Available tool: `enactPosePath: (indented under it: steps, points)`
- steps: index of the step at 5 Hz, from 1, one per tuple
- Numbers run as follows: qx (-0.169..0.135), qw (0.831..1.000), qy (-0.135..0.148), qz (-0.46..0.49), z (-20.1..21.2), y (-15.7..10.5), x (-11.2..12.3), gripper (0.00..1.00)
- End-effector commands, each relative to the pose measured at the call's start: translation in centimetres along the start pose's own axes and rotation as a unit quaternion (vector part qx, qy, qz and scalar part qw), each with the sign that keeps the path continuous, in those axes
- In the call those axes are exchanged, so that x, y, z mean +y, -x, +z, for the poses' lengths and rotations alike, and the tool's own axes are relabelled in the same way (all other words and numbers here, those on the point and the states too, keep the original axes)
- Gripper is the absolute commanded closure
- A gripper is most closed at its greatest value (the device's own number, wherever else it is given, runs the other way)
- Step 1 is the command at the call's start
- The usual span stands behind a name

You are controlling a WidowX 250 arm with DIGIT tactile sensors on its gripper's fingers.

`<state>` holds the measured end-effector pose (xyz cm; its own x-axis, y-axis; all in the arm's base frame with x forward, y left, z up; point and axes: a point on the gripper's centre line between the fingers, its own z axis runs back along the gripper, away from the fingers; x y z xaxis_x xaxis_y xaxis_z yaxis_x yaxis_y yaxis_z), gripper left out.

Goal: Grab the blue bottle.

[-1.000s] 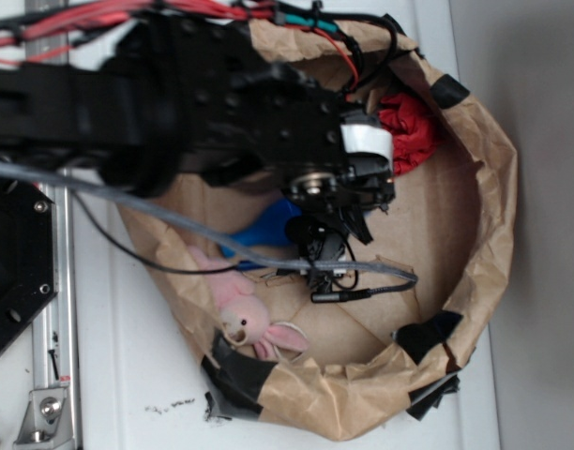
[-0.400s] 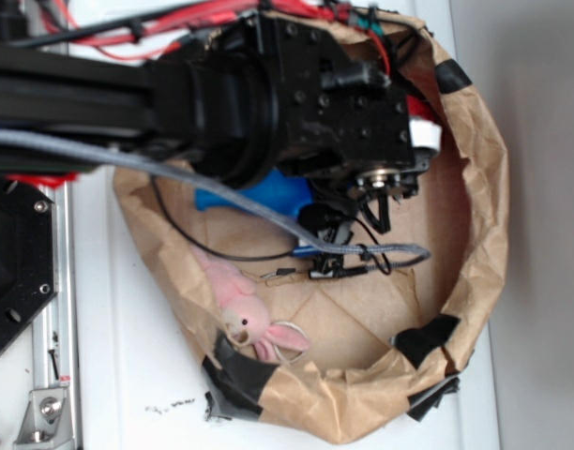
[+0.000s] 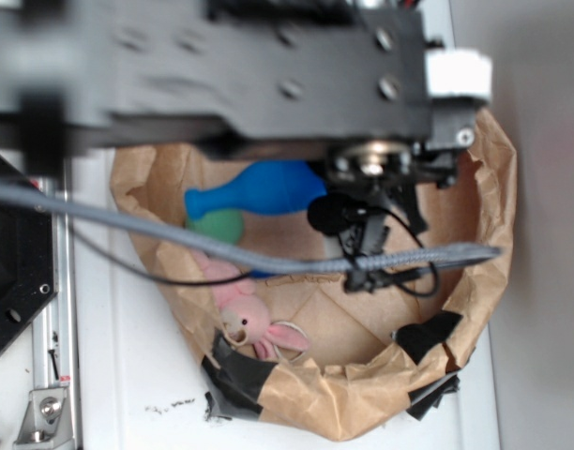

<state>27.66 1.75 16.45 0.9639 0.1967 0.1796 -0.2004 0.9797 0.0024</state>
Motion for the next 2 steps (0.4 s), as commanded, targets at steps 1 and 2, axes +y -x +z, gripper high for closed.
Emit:
enactPosePath:
  steps: [1, 2]
  points:
    - [-0.051, 0.996, 0.0, 0.068, 3.8, 0.12, -0.2, 1.0]
    - [-0.044, 0.996, -0.013, 0.076, 2.83, 0.09, 0.17, 1.0]
